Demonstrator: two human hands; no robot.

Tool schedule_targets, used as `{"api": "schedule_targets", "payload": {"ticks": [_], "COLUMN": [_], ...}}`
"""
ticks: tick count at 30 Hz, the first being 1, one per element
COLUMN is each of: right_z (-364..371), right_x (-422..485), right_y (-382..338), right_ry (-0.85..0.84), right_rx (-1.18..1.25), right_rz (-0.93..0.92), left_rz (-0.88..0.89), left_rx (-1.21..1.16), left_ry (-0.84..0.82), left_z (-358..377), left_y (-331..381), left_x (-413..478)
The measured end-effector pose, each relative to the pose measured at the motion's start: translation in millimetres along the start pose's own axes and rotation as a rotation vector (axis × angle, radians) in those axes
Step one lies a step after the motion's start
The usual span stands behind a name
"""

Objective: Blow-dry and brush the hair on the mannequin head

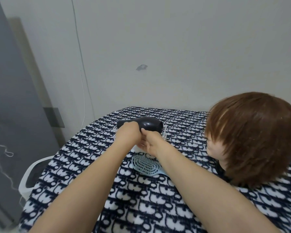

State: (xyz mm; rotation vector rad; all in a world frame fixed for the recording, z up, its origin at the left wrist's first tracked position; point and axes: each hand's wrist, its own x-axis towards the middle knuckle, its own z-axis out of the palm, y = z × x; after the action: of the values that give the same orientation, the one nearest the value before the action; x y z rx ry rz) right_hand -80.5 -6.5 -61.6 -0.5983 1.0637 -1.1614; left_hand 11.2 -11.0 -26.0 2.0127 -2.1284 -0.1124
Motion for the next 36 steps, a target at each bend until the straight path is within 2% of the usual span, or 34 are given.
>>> {"api": "schedule_targets", "payload": {"ticks": [7, 11, 15, 20, 23, 26, 30, 33, 36], "right_z": [-0.1, -6.3, -14.9, -21.8, -29.8, -42.1, -59.4, -72.9, -87.6], "right_x": [-15.4, -28.1, -46.1, -68.3, -80.7, -88.6, -93.3, -91.9, -84.3], "right_y": [-6.1, -15.5, -20.6, -22.2, -22.6, -23.7, -25.7, -22.1, -11.2], "right_ry": [-0.062, -0.12, -0.145, 0.003, 0.025, -0.028, -0.087, 0.07, 0.273], "right_rx": [0.131, 0.131, -0.009, -0.163, -0.23, -0.323, -0.391, -0.404, -0.573], "right_rz": [-0.068, -0.168, -0.358, -0.504, -0.591, -0.636, -0.61, -0.638, -0.669], "left_rz": [0.088, 0.123, 0.166, 0.129, 0.133, 0.116, 0.036, -0.022, -0.025], "left_rx": [-0.187, -0.372, -0.513, -0.701, -0.777, -0.819, -1.225, -1.495, -1.618], "left_ry": [0.193, 0.247, 0.211, 0.156, 0.215, 0.282, 0.166, 0.049, -0.016], "left_z": [-1.7, -7.5, -10.7, -7.2, -0.8, 2.7, 2.0, -0.3, -0.1], "left_y": [-0.9, 0.6, 7.9, 26.7, 32.3, 35.6, 39.7, 41.4, 40.6], "left_x": [-22.6, -38.7, -52.5, -68.5, -77.6, -82.6, -82.5, -81.2, -80.9]}}
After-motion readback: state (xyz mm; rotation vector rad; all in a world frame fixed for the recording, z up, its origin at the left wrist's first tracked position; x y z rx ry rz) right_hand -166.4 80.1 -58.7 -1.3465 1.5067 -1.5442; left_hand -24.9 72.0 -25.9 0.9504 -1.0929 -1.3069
